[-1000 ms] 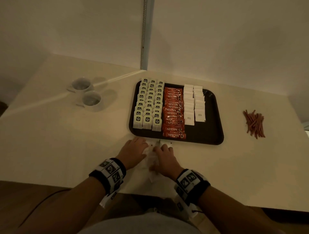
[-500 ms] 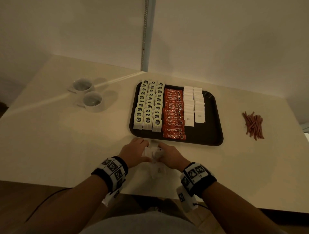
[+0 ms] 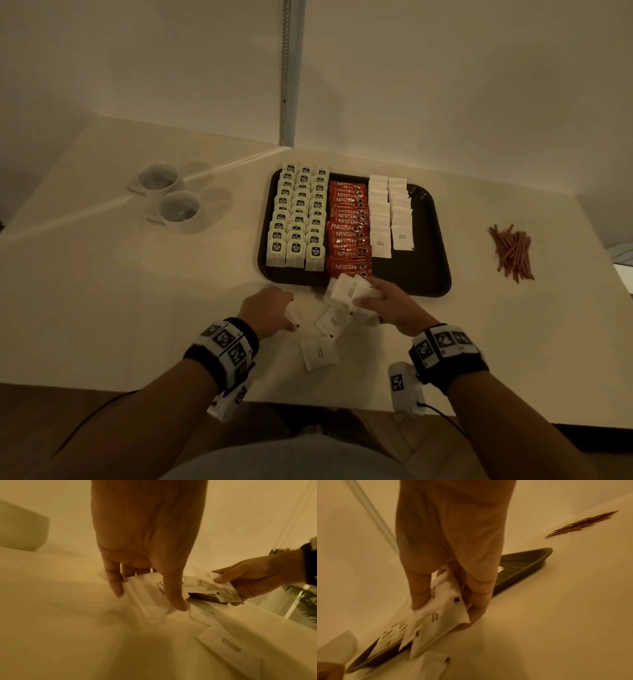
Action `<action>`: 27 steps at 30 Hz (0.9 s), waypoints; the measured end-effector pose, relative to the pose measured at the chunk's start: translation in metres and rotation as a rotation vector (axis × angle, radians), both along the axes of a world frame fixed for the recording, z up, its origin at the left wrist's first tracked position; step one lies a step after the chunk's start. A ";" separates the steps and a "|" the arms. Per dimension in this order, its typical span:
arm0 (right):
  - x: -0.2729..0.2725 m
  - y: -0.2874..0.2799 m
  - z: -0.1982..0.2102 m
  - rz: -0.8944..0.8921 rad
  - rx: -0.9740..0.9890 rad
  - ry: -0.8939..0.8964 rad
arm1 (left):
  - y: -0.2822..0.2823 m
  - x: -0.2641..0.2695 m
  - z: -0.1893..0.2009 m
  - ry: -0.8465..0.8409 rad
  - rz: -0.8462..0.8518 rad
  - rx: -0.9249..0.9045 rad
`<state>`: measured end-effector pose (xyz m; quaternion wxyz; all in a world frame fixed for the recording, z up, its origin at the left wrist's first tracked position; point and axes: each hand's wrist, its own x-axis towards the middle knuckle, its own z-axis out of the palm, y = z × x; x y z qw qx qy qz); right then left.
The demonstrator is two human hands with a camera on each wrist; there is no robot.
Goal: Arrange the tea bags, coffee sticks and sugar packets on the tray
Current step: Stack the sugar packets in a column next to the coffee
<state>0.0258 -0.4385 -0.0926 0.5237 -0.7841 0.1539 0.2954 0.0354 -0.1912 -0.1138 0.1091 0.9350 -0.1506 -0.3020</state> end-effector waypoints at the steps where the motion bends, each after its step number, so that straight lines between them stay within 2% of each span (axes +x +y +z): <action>1: 0.000 -0.005 0.002 -0.025 0.028 0.008 | -0.004 -0.001 0.003 0.000 -0.055 -0.012; 6: 0.002 -0.016 0.005 -0.056 0.043 0.013 | -0.046 -0.020 0.012 0.068 -0.409 -0.094; 10: 0.002 -0.011 0.005 -0.033 0.043 0.016 | -0.060 -0.030 0.010 0.061 -0.627 -0.042; 12: 0.001 -0.008 0.006 -0.032 0.062 0.020 | -0.061 -0.032 0.009 0.065 -0.612 -0.051; 16: 0.001 -0.007 0.007 -0.028 0.070 0.018 | -0.061 -0.030 0.008 0.172 -0.392 -0.136; 18: 0.001 -0.008 0.008 -0.027 0.067 0.010 | -0.060 -0.029 0.005 0.181 -0.421 -0.071; 20: 0.001 -0.010 0.009 -0.030 0.071 -0.007 | -0.060 -0.032 0.003 0.118 -0.516 0.052; 22: 0.000 -0.013 0.011 -0.042 0.073 -0.020 | -0.059 -0.032 0.001 0.033 -0.543 0.068; 25: -0.002 -0.019 0.014 -0.067 0.081 -0.038 | -0.056 -0.022 0.004 -0.009 -0.379 -0.066; 27: -0.004 -0.023 0.015 -0.080 0.087 -0.041 | -0.056 -0.012 0.003 -0.069 -0.333 -0.121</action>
